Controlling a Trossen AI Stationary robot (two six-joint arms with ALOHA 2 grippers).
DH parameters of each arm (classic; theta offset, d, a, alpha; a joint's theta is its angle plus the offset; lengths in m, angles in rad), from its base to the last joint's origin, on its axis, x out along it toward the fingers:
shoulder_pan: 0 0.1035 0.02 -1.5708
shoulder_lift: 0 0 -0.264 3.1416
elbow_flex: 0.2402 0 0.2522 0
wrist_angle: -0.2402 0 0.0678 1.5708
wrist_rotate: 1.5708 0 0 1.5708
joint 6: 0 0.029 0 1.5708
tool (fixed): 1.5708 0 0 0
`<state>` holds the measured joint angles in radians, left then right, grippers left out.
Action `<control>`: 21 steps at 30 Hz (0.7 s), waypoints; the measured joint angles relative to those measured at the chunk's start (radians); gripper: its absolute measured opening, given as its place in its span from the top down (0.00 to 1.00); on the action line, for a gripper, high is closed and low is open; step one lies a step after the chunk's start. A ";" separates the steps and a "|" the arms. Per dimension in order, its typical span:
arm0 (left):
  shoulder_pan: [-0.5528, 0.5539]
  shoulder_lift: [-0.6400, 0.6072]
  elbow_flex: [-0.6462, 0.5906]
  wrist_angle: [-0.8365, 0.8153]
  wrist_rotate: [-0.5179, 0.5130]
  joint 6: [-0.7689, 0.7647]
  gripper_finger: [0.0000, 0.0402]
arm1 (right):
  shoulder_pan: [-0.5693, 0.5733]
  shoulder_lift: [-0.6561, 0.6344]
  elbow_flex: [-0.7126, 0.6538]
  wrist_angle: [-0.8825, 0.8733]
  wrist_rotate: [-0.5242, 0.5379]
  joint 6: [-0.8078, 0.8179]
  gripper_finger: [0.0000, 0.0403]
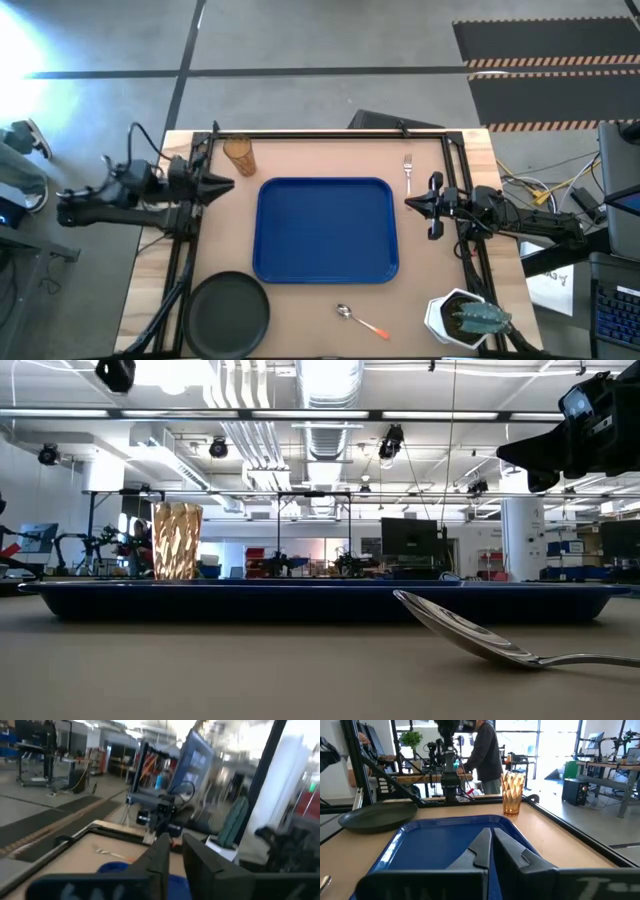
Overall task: Pick and place plate/cup/fork/spoon on tray
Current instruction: Put the glass cup on the blue tray
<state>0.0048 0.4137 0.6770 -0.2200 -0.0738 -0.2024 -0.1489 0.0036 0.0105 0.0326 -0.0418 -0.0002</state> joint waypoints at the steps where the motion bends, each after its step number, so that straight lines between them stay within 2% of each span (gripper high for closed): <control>1: 0.000 0.034 0.061 -0.048 0.006 0.036 0.86 | 0.000 0.000 0.000 0.000 0.000 0.000 0.98; 5: 0.000 0.168 0.265 -0.186 0.002 0.172 0.70 | 0.000 0.000 0.000 -0.001 0.000 0.000 0.98; 9: 0.000 0.278 0.432 -0.415 -0.170 0.277 0.57 | 0.000 0.000 0.000 -0.001 0.000 0.000 0.98; 14: 0.001 0.403 0.553 -0.719 -0.482 0.295 0.54 | 0.000 0.000 0.000 -0.001 0.000 0.000 0.98; 16: 0.002 0.448 0.575 -0.814 -0.567 0.281 0.54 | 0.000 0.000 0.000 -0.001 0.000 0.000 0.98; 21: 0.028 0.543 0.569 -0.941 -0.577 0.164 0.54 | 0.000 0.000 0.000 -0.001 0.000 0.000 0.98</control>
<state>0.0329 0.9566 1.2459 -1.1608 -0.6510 -0.0381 -0.1490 0.0032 0.0105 0.0319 -0.0415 -0.0002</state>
